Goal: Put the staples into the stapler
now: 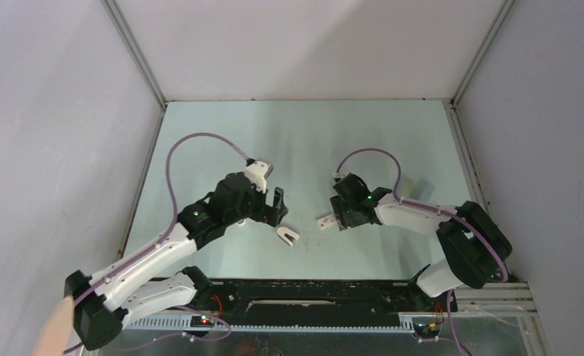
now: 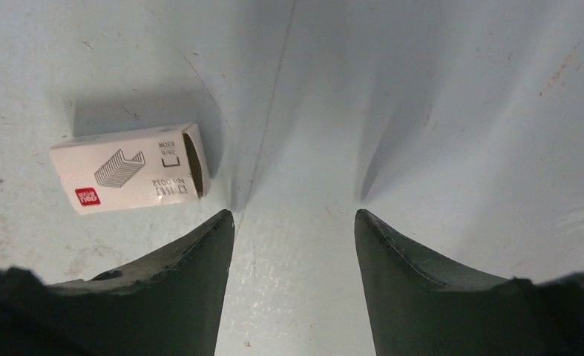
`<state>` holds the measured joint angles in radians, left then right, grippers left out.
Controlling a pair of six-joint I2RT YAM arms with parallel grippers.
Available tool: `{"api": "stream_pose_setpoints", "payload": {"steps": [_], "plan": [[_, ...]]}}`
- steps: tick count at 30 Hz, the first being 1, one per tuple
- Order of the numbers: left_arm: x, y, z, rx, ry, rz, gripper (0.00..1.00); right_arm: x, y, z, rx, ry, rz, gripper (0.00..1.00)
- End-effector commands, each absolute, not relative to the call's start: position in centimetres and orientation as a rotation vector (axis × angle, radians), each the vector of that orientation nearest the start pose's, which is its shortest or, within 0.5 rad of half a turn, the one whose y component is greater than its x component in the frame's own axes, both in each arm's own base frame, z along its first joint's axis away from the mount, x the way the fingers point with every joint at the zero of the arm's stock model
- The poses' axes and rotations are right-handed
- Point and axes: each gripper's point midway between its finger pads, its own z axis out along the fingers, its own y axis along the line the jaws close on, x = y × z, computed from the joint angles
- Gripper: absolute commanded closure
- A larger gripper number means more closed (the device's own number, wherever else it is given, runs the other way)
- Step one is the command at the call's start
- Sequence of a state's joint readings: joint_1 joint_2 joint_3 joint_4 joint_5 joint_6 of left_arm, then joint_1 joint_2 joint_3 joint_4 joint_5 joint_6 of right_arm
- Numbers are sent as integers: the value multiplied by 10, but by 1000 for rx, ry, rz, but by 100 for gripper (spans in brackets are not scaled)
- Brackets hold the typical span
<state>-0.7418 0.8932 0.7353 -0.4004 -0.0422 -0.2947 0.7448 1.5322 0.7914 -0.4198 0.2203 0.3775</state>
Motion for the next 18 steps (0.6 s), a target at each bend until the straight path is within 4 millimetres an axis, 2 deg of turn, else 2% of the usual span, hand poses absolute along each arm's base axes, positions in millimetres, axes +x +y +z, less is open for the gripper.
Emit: {"api": "stream_pose_setpoints", "payload": {"steps": [1, 5, 10, 14, 18], "plan": [[231, -232, 193, 559, 2042, -546, 0, 240, 197, 43, -347, 2570, 361, 36], [234, -257, 178, 645, 2056, -528, 0, 242, 203, 61, -270, 2518, 638, 37], [235, -293, 160, 795, 2065, -494, 2, 253, 204, 71, -194, 2464, 872, 40], [235, -321, 138, 926, 2086, -447, 5, 255, 211, 71, -187, 2442, 987, 44], [233, -343, 121, 1027, 2086, -445, 8, 254, 208, 62, -156, 2459, 1018, 46]]}}
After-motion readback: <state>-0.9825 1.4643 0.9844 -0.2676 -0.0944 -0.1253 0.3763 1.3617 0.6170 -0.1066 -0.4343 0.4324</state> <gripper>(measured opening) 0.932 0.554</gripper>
